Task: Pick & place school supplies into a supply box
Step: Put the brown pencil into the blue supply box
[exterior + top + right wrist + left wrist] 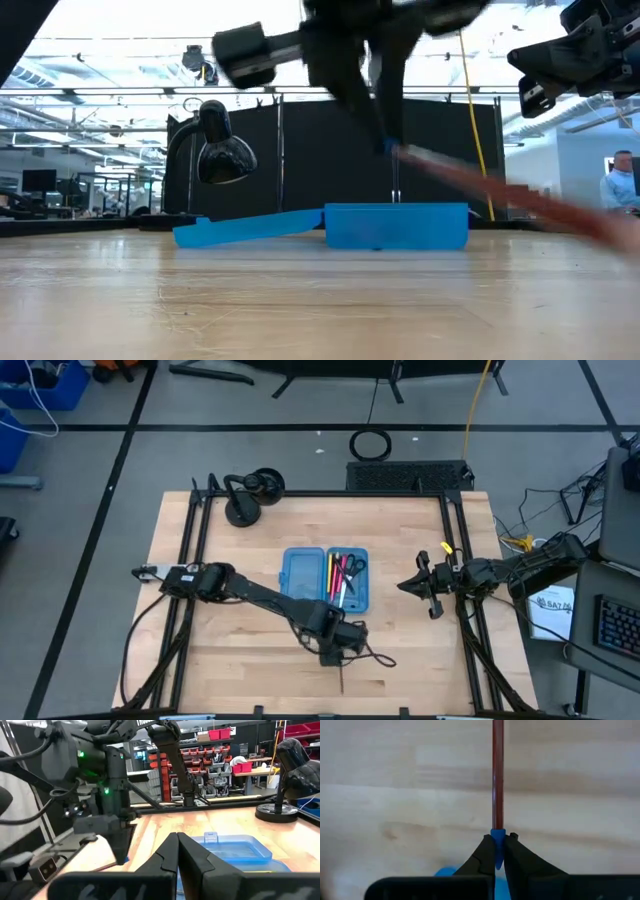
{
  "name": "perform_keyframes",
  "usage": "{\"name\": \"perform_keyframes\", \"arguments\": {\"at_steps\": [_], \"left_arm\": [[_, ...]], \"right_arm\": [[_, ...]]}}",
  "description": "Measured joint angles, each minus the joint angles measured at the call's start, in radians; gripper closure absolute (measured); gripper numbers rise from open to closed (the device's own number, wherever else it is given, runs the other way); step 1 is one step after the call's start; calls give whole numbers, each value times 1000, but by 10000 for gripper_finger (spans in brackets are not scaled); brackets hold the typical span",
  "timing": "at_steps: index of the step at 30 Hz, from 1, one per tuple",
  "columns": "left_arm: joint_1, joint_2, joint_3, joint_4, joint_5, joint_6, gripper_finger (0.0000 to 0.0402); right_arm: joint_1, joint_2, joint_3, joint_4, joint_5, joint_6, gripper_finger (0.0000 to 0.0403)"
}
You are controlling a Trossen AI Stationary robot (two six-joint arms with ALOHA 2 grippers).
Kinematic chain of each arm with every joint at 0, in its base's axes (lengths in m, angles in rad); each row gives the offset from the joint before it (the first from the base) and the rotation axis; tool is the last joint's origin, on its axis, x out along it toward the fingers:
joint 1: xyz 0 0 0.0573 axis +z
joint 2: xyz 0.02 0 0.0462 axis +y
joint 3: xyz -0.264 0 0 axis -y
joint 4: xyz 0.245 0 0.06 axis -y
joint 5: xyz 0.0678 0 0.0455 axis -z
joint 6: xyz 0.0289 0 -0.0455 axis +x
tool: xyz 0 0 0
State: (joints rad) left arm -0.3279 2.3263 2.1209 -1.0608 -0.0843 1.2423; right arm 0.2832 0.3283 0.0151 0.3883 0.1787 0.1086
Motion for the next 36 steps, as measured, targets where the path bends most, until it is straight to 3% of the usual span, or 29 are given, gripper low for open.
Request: {"name": "perform_keyframes", "arguments": {"at_steps": [7, 15, 22, 29, 36], "left_arm": [[97, -79, 5, -34, -85, 184, 384], [225, -99, 6, -34, -92, 297, 384], [329, -101, 6, -60, -29, 382, 384], [437, -100, 17, -44, 35, 459, 384], [545, -99, 9, -37, 203, 483, 384]], "right_arm": [[0, 2, 0, 8, 3, 30, 403], [0, 8, 0, 4, 5, 23, 403], [-1, 8, 0, 4, 9, -23, 403], [-1, 8, 0, 67, 89, -156, 403], [-1, 8, 0, 64, 83, -150, 403]]}}
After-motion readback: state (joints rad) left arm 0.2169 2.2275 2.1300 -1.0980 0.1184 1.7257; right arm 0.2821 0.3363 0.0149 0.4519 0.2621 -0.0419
